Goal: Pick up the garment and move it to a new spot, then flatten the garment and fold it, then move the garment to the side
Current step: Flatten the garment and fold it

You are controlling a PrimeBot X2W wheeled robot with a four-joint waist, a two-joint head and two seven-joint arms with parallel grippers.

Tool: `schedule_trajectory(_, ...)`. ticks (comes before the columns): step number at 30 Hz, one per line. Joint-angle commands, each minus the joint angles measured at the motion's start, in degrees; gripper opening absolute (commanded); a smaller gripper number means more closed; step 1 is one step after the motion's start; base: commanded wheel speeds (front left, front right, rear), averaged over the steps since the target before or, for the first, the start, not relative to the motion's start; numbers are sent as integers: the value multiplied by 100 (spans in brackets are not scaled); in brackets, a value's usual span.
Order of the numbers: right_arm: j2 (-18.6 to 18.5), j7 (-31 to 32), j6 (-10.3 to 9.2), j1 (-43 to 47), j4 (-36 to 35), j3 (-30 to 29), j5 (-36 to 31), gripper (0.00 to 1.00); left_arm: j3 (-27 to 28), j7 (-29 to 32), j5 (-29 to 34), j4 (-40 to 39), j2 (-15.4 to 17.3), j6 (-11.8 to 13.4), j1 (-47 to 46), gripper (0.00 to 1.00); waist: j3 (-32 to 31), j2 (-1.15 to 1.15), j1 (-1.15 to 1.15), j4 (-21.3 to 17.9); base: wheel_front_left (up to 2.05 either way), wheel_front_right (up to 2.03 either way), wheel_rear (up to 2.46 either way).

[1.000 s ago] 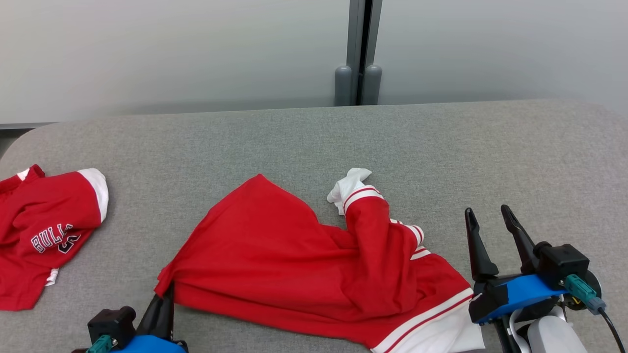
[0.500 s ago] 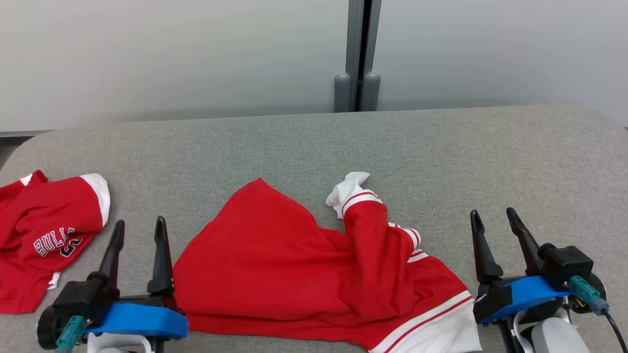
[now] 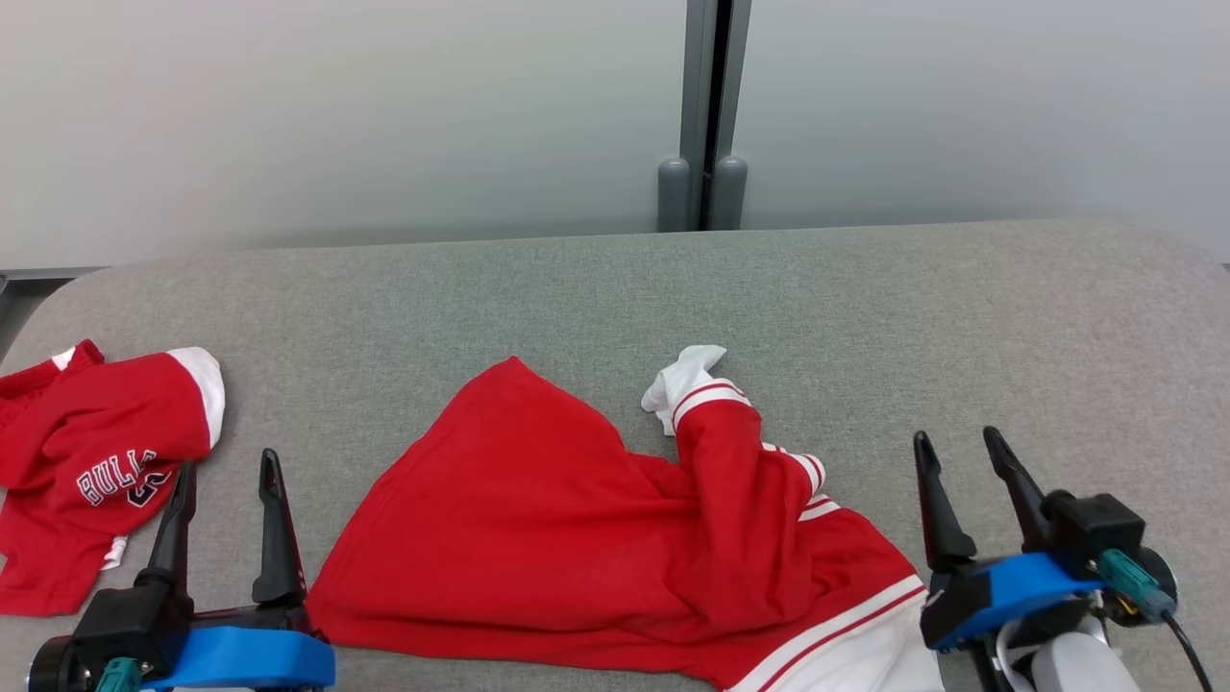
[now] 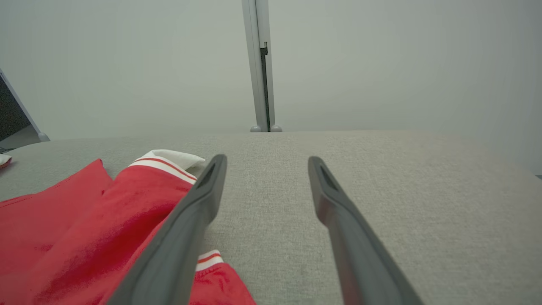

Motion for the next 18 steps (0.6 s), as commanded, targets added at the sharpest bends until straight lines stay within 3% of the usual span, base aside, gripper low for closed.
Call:
schedule_trajectory(1, -6, -20, 1, -111, 25, 60, -28, 100, 24, -17, 45, 17, -31, -32, 47, 100, 3, 0, 0, 7, 0, 0, 0)
schedule_trajectory(7, -6, 320, 1, -780, 274, 542, -204, 100, 144, -17, 203, 103, -164, -193, -100, 100, 57, 0, 0, 90, 0, 0, 0)
schedule_trajectory(18, -284, 2041, 1, -1661, 1708, 1481, -14, 100, 144, -17, 342, 222, -360, -352, -211, 100, 163, 0, 0, 356, 0, 0, 0)
